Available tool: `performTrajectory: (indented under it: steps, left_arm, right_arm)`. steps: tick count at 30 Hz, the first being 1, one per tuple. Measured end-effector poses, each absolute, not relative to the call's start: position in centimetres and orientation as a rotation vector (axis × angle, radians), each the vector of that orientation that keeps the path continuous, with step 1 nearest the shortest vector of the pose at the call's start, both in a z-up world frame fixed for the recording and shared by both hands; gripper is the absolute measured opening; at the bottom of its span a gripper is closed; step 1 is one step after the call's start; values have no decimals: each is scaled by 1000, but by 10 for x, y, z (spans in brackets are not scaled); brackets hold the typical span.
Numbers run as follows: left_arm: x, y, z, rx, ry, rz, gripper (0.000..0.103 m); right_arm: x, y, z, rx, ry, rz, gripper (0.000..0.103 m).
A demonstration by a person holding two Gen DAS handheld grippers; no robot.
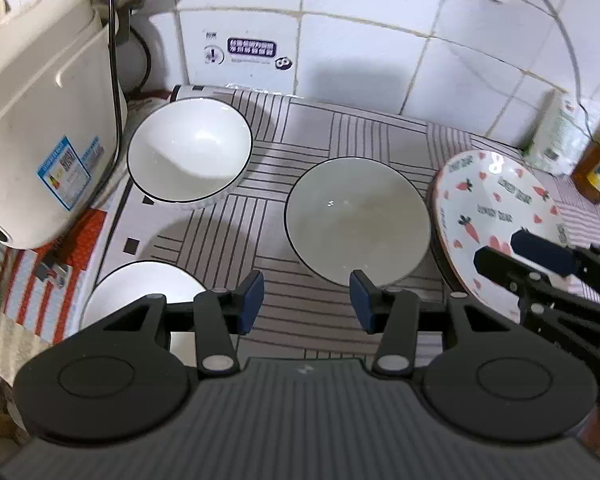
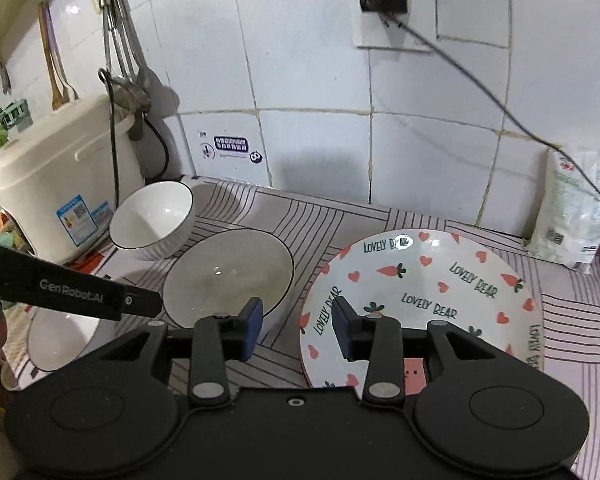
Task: Organize plates and bowls
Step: 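Lower the bowl beside the plate stack and open both grippers, then move both grippers to the white bowl beside the rice cooker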
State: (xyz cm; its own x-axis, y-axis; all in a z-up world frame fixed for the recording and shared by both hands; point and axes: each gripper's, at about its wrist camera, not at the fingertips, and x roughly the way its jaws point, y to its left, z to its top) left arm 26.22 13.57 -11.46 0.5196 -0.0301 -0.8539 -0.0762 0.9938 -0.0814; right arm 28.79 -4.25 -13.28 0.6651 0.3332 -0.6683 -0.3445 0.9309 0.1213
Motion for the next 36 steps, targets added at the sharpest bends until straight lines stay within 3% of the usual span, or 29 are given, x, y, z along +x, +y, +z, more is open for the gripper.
performTrajectory:
  steps: [7, 11, 23, 36]
  left_arm:
    - [232, 123, -93, -79, 1015, -10, 54]
    - [211, 117, -81, -59, 992, -25, 55]
    - [166, 116, -70, -10, 992, -27, 68]
    - [140, 144, -75, -6, 974, 5, 80]
  right_arm:
    - [262, -43, -109, -2, 745, 378, 49]
    - [244, -41, -99, -20, 739, 366, 59]
    - [197, -38, -76, -17, 755, 367, 73]
    - [160, -2, -72, -108, 774, 475, 75]
